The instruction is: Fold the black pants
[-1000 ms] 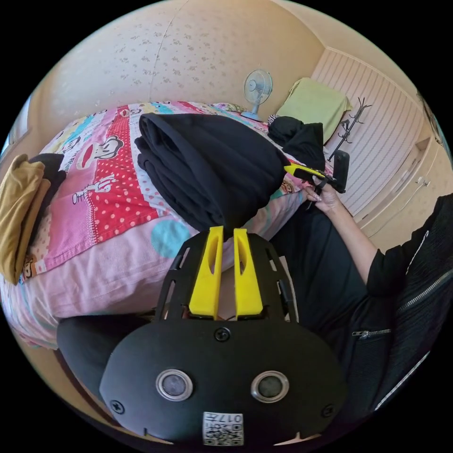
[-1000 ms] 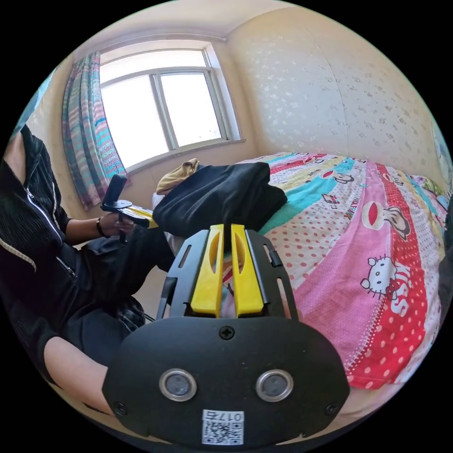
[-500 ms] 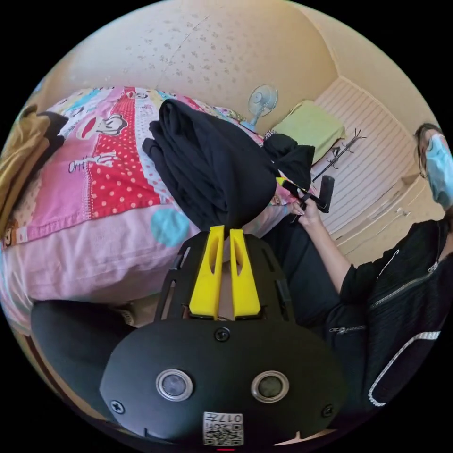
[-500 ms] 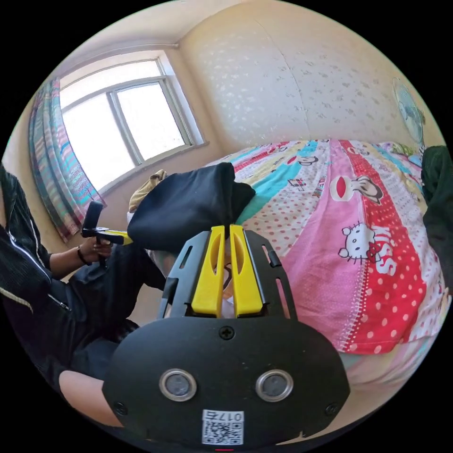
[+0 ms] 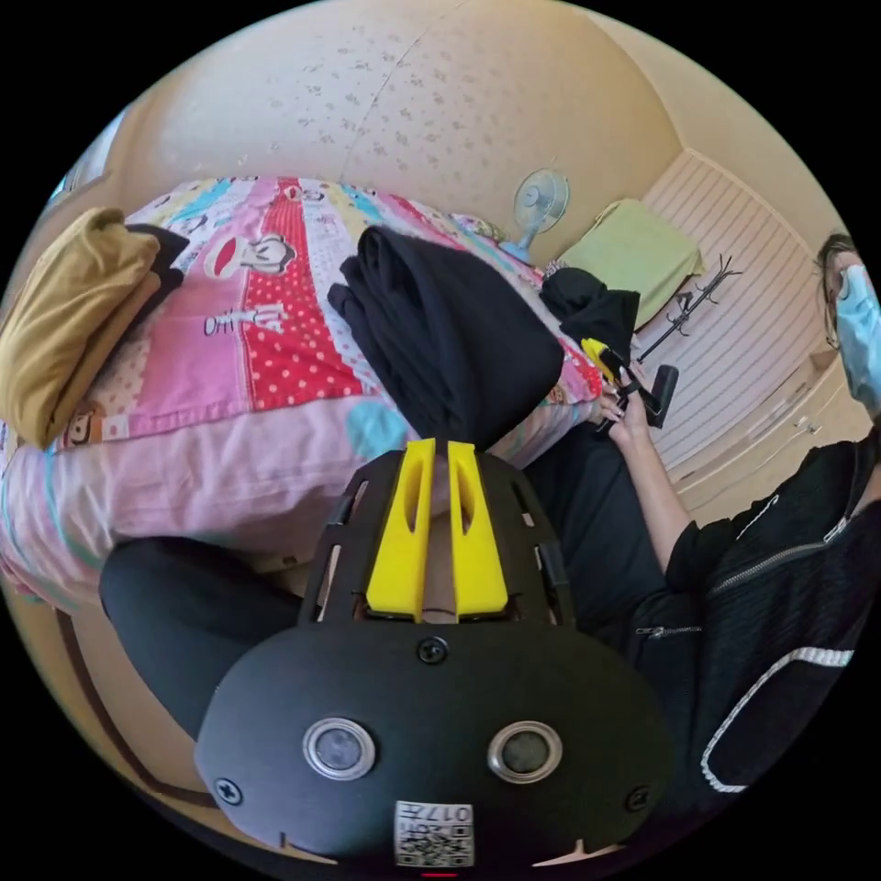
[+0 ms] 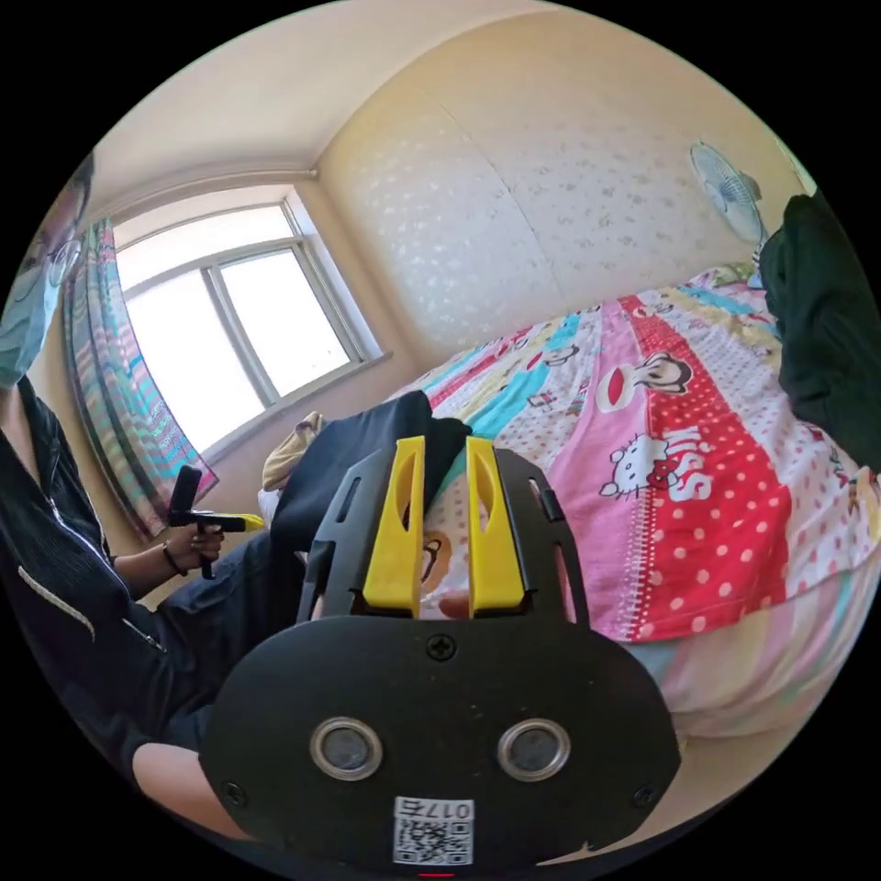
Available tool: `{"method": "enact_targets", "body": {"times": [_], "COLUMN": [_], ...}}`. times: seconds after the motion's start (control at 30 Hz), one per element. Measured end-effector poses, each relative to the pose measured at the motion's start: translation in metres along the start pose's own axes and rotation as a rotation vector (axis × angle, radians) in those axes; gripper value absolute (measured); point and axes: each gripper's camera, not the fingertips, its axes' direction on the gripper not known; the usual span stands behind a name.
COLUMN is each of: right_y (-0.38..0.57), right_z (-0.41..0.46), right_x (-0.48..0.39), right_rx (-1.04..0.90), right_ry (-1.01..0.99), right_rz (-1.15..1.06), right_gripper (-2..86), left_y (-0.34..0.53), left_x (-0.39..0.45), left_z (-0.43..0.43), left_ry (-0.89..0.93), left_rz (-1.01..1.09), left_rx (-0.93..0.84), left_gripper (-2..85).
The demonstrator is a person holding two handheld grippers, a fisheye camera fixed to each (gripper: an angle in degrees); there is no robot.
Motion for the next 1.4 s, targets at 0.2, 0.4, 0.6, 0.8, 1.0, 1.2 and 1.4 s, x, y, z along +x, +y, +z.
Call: {"method": "enact_targets", "body": {"times": [0.2, 0.4, 0.6, 0.8, 1.0, 1.2, 1.4], "right_y": [-0.018, 0.002, 0.019, -0.025, -0.098, -0.087, -0.062], "right_z": [0.045, 0.138, 0.12, 0.102, 0.224, 0.336, 0.346], "right_x": [-0.07, -0.114, -0.07, -0.099, -0.146, -0.105, -0.091], "right_rx": [-0.034, -0.376, -0.269, -0.112, -0.308, -0.583, -0.59], "right_ry": [-0.118, 0.139, 0.11, 0.043, 0.02, 0.112, 0.181], "right_rz": [-0.168, -0.275, -0.027, -0.059, -0.256, -0.157, -0.134], "right_gripper": [5.8, 5.6, 1.8, 2.2, 1.9, 0.5, 0.2], "left_y": [-0.046, -0.073, -0.019, -0.027, -0.107, -0.13, -0.109], "left_x": [0.058, 0.085, 0.072, 0.082, 0.082, 0.024, -0.002], "left_z": [-0.018, 0.097, 0.066, 0.008, 0.019, 0.092, 0.099], "left_ry": [0.026, -0.335, -0.275, -0.239, -0.327, -0.492, -0.434], "left_rz": [0.142, 0.34, 0.205, 0.25, 0.306, 0.188, 0.147], "left_rx": [0.274, -0.046, 0.143, 0.27, 0.31, 0.152, 0.215], "left_gripper": [-0.3, -0.8, -0.8, -0.9, -1.0, -1.0, -0.9]}}
